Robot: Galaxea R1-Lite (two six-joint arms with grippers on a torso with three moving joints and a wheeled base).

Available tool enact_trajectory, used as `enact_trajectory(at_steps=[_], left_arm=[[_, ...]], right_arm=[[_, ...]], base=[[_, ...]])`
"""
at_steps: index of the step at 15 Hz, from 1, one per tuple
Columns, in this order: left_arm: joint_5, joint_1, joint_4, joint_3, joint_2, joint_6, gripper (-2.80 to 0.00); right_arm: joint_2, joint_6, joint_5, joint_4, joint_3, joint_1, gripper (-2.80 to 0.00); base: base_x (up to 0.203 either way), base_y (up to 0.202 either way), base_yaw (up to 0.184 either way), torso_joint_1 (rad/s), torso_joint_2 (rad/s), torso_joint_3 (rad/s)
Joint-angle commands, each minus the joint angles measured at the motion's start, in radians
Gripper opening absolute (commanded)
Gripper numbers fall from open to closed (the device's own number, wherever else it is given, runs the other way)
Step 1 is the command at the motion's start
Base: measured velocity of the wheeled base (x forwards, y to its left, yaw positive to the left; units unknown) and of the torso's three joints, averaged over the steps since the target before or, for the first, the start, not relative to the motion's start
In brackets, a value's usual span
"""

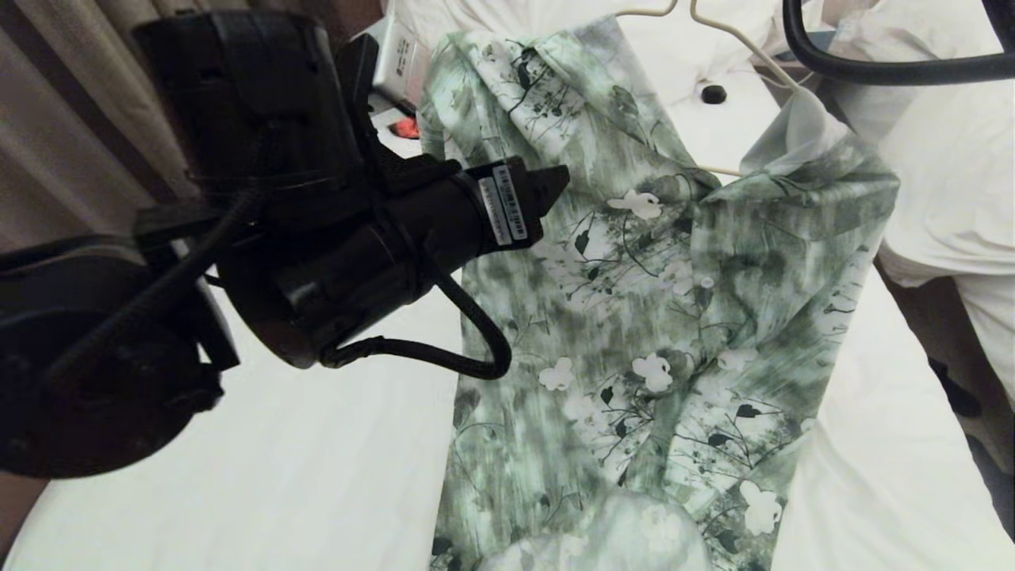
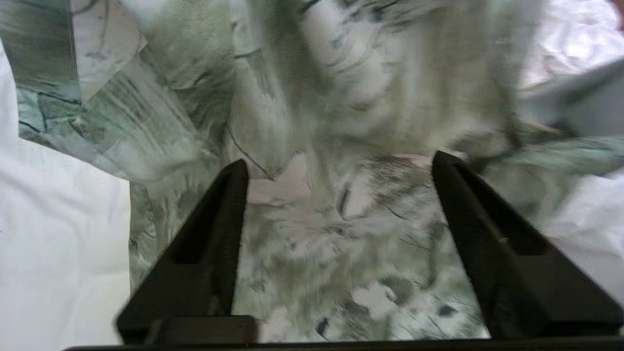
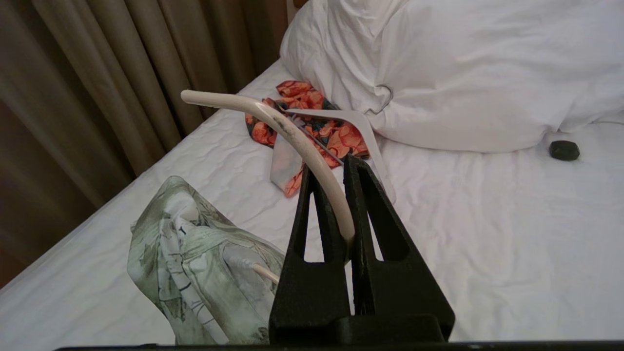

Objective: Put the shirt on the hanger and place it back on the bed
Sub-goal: Take the clothes hanger out of the clothes

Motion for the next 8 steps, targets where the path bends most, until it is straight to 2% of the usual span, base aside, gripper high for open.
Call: enact_trajectory(at_steps=[1, 8], left_arm=[[0.002, 0.030, -0.009, -0.024, 0.056, 0.000, 0.00], [-0.007, 0.091, -0.011, -0.079, 0.082, 0.005, 0.00]], right_arm=[[0.000, -0.001, -0.001, -0.002, 0.000, 0.002, -2.80], [0.000, 0.000, -0.001, -0.002, 0.000, 0.017, -2.80]], base=[[0.000, 0.000, 0.000, 0.000, 0.00, 0.000], [0.000, 0.000, 0.000, 0.000, 0.00, 0.000]])
